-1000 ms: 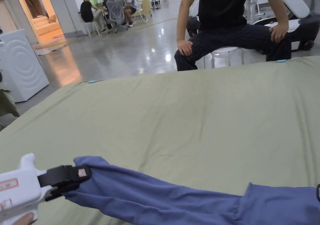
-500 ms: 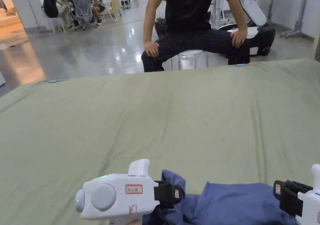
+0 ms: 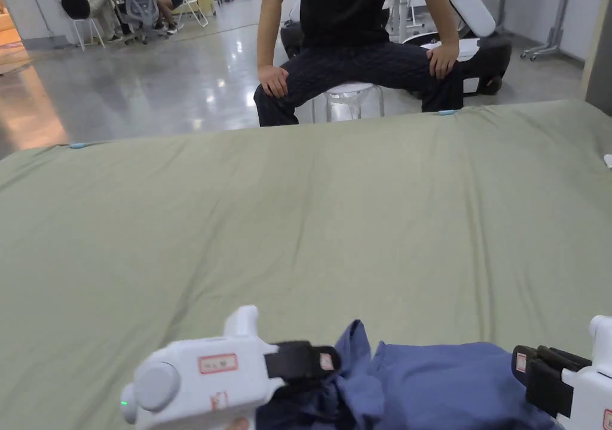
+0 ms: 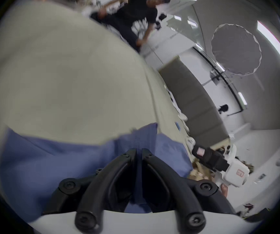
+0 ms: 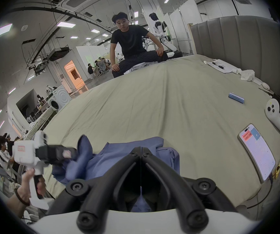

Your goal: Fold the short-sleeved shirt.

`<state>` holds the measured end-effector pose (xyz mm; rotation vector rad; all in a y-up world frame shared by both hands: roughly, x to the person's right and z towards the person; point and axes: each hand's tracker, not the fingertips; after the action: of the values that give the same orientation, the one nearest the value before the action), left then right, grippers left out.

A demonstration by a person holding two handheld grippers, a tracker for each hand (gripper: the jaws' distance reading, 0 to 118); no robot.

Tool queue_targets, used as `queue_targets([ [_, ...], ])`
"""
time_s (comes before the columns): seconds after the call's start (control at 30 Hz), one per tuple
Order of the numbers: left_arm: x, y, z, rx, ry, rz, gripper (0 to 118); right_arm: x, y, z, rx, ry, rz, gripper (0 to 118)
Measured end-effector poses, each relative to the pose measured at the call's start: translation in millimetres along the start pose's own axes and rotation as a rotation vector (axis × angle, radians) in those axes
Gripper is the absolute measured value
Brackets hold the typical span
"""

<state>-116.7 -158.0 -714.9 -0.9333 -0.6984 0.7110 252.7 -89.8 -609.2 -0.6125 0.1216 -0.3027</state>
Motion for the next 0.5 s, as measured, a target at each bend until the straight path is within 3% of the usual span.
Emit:
queue_targets([
  [0.1,11,-20,-36,-0.080,-0.037,-0.055,9,1,1,1,-0.006,-0.007,0.007,0],
  [0.17,13,-24,-51,-0.132,0.060,-0.082,7,1,1,2,-0.003,-0.016,0.008,0],
  [0.27,14,-18,-44,-0.096,0.018,-0.048,9,4,0,-1,-0.012,-0.016,0.000,0],
  [0.3,12,-16,-37,-0.090,0.009,-0.036,23,4,-1,-2,-0.015,-0.016,-0.001,0],
  [0.37,10,-9,-6,-0.027,-0.097,-0.032,69,5,-1,-4,-0.020,-0.013,-0.006,0],
  [0.4,9,-8,12,0.013,-0.109,-0.045,70,5,-1,-5,-0.022,-0.009,-0.009,0],
  [0.5,-4,-2,82,0.151,0.040,-0.096,70,3,-2,-7,-0.023,-0.002,-0.005,0],
])
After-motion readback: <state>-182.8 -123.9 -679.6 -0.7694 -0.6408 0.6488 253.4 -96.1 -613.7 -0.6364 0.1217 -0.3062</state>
